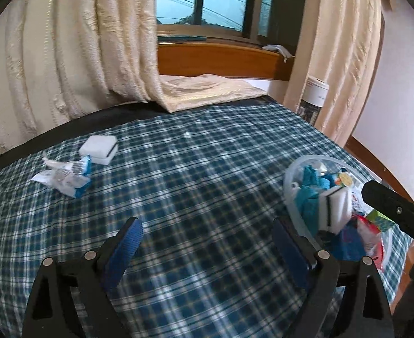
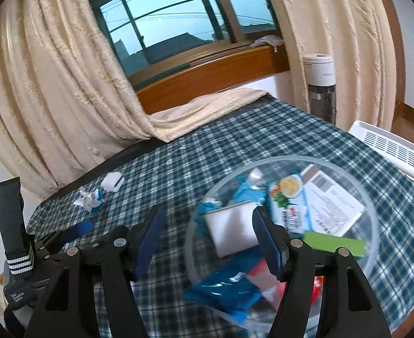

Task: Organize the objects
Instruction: 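Move both open grippers from the bowl toward the white wrapper packet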

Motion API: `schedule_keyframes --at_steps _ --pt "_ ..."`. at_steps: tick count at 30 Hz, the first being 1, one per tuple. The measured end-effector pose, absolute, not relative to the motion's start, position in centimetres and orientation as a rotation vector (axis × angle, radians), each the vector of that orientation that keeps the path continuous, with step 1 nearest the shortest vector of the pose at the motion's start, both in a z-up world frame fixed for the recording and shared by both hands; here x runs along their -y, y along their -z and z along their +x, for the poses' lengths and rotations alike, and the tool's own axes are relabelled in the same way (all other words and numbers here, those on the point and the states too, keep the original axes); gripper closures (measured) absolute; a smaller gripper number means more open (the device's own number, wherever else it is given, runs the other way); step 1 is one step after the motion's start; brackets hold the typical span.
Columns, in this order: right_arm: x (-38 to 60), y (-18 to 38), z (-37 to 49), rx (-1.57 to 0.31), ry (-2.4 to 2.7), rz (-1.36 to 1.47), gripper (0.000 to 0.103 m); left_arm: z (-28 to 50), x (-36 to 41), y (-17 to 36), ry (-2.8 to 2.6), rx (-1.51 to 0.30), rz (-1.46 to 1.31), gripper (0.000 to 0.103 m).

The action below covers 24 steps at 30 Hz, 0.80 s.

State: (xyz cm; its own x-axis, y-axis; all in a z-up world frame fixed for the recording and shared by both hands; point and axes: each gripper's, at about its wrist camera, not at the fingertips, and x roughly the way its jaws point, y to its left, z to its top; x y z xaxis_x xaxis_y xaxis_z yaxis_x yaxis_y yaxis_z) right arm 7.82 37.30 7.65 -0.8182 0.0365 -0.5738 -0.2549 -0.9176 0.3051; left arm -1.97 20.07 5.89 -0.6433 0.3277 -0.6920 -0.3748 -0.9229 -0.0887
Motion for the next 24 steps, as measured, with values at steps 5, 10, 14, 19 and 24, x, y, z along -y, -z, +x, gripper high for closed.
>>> schedule_keyframes --at_steps 5,10,14,19,24 --pt "-35.5 -7.7 6.5 -0.539 -2.835 -0.899 0.037 -2.4 -18.5 -5.6 -2.565 -0.07 -1.071 0.008" --pt "-33.8 -7.4 5.3 -0.518 -2.864 -0.931 0.036 -3.1 -17.1 -5.4 -2.586 -0.049 -1.092 0.008" --pt "-32.5 -7.3 4.4 -0.503 -2.887 -0.959 0.036 -3.7 -15.7 -5.2 -2.611 -0.028 -1.113 0.008" --pt "-30.9 -6.9 3.2 -0.484 -2.913 -1.004 0.036 -4.8 -13.7 -5.2 -2.648 0.02 -1.147 0.007" --pt "-29.6 -6.2 2.2 -0.477 -2.923 -1.056 0.035 -6.1 -11.1 -5.3 -2.688 0.103 -1.186 0.007"
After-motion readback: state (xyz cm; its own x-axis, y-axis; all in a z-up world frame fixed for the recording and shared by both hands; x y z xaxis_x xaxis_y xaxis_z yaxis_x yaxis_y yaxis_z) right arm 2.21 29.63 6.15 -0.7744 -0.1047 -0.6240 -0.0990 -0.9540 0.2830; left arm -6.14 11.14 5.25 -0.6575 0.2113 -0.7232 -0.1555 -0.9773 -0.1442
